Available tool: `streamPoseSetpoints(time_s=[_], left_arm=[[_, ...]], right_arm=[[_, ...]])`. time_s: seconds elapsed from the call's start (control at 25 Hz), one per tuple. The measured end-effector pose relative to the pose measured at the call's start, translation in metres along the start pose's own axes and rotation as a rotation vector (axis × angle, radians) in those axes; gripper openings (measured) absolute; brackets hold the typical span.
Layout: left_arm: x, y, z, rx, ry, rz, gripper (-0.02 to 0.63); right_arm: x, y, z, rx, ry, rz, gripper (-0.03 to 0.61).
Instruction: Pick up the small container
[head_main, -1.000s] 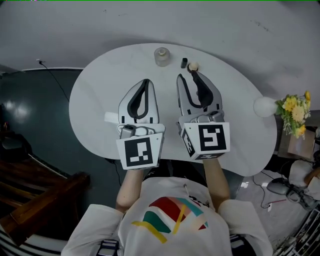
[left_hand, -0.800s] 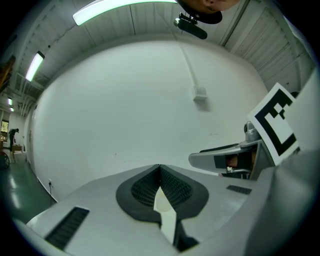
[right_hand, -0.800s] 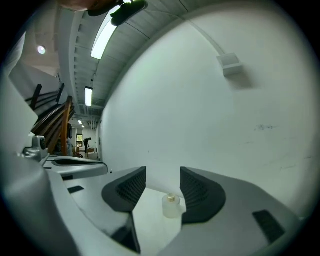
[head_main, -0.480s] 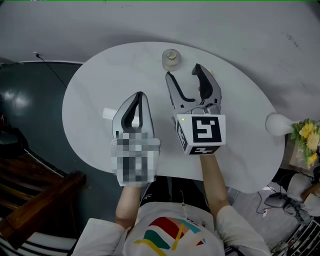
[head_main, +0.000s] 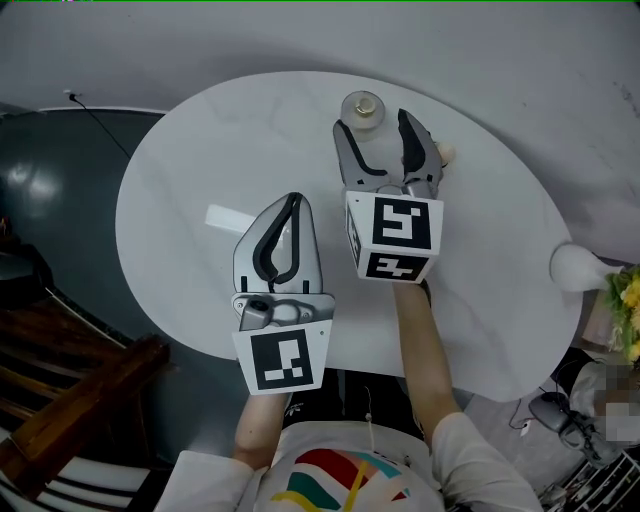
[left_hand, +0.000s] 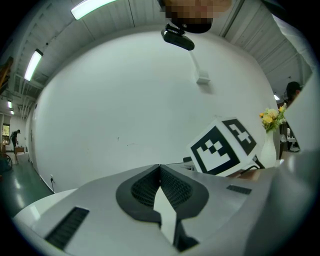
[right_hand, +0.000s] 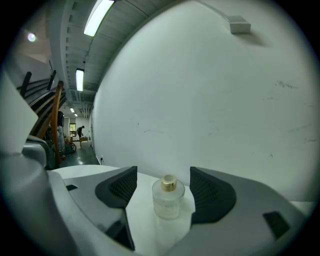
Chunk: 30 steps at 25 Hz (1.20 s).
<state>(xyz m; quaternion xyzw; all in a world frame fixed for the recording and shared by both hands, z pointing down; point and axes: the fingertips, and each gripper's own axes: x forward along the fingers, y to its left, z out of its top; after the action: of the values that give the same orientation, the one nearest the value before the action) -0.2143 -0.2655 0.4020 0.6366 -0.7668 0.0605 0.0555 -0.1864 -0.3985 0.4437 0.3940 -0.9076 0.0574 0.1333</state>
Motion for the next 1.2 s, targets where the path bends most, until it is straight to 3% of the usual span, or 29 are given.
streamPoseSetpoints(time_s=[0.84, 1.2], left_arm=[[0.005, 0.016, -0.062, -0.032, 0.097, 0.025, 0.018], [0.009, 0.019, -0.076, -0.061, 0.116, 0.034, 0.018]], right_arm=[[0.058, -0.015, -0.066, 0.041, 0.086, -0.093, 0.331], [0.071, -0.014, -0.073, 0.086, 0.107, -0.075, 0.331]])
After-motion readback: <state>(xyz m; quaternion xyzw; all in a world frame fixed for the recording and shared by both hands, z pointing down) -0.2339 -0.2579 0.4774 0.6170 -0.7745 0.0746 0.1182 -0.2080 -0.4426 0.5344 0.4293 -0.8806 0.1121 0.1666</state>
